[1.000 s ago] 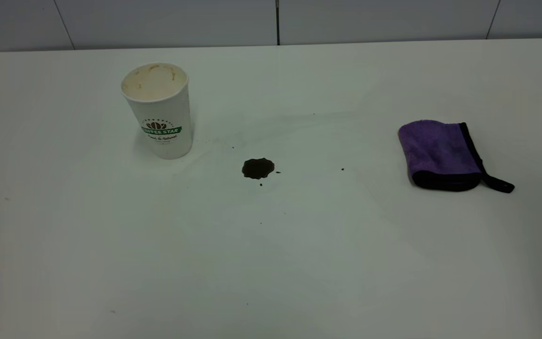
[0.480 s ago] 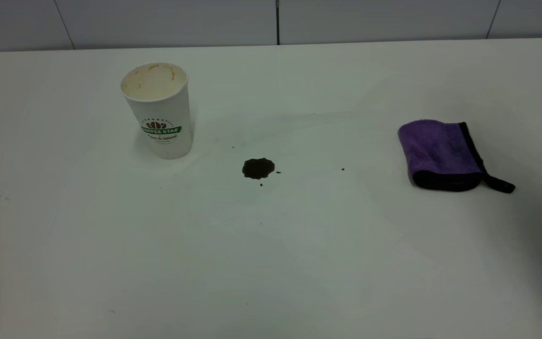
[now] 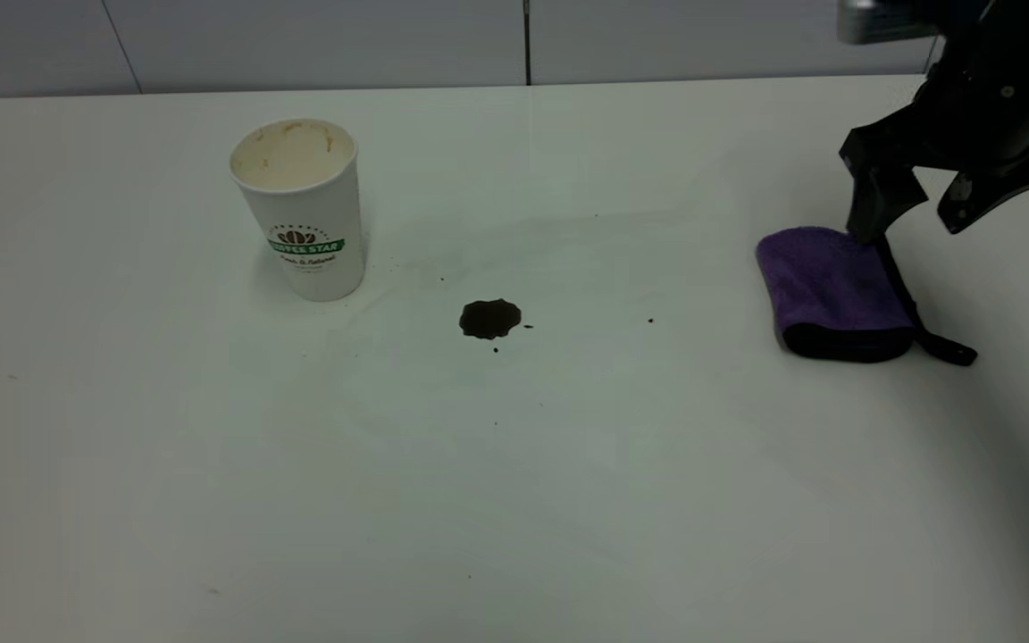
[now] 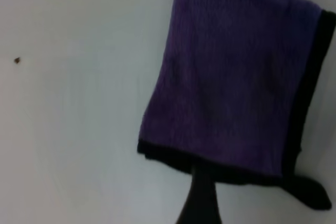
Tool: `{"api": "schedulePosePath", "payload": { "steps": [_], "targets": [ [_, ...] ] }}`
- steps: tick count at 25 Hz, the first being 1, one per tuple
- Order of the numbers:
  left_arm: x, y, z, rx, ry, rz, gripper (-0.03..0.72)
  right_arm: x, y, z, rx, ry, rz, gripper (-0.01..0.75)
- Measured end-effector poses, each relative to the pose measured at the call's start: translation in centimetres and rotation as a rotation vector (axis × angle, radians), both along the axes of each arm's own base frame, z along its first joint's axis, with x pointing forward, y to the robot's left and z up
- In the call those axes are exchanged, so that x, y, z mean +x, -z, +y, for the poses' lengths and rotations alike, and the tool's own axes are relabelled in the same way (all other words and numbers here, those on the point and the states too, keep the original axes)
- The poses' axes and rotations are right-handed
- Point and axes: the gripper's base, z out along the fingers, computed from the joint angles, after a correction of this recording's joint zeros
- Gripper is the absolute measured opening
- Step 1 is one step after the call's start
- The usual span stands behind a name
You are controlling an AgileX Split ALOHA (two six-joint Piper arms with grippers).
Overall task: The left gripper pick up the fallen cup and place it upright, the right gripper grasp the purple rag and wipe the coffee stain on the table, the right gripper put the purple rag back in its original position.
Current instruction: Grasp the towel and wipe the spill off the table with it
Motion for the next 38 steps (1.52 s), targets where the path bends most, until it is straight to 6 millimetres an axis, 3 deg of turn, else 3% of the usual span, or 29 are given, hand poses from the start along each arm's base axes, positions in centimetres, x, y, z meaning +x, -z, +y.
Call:
{"api": "schedulePosePath", "payload": {
  "steps": [8,14,18,24,25,28,31,36,38],
  "targets": [
    [0.0,0.0,0.0,0.000,0.000,0.000,0.337,3.2,5.2,1.0,-0.016,-0.051,0.065,0.708],
    [0.0,0.0,0.0,0.000,0.000,0.000,0.337,4.5,7.3,1.4,-0.035,-0.080,0.091,0.646],
    [0.0,0.0,0.0,0.000,0.000,0.000,0.337,4.8,8.0,1.4,-0.044,-0.091,0.102,0.509],
    [0.0,0.0,0.0,0.000,0.000,0.000,0.337,4.9,8.2,1.7,-0.006,-0.053,0.106,0.138],
    [0.0,0.0,0.0,0.000,0.000,0.000,0.337,4.9,8.1,1.8,0.001,-0.048,0.109,0.101],
    [0.0,0.0,0.0,0.000,0.000,0.000,0.337,5.3,7.5,2.4,0.025,-0.064,0.123,0.095],
    [0.0,0.0,0.0,0.000,0.000,0.000,0.337,5.7,5.9,5.2,0.056,-0.136,0.137,0.095],
    [0.0,0.0,0.0,0.000,0.000,0.000,0.337,6.1,1.6,12.5,0.091,-0.291,0.078,0.095],
    [0.0,0.0,0.0,0.000,0.000,0.000,0.337,5.8,0.9,15.1,0.097,-0.341,0.057,0.095]
  ]
}}
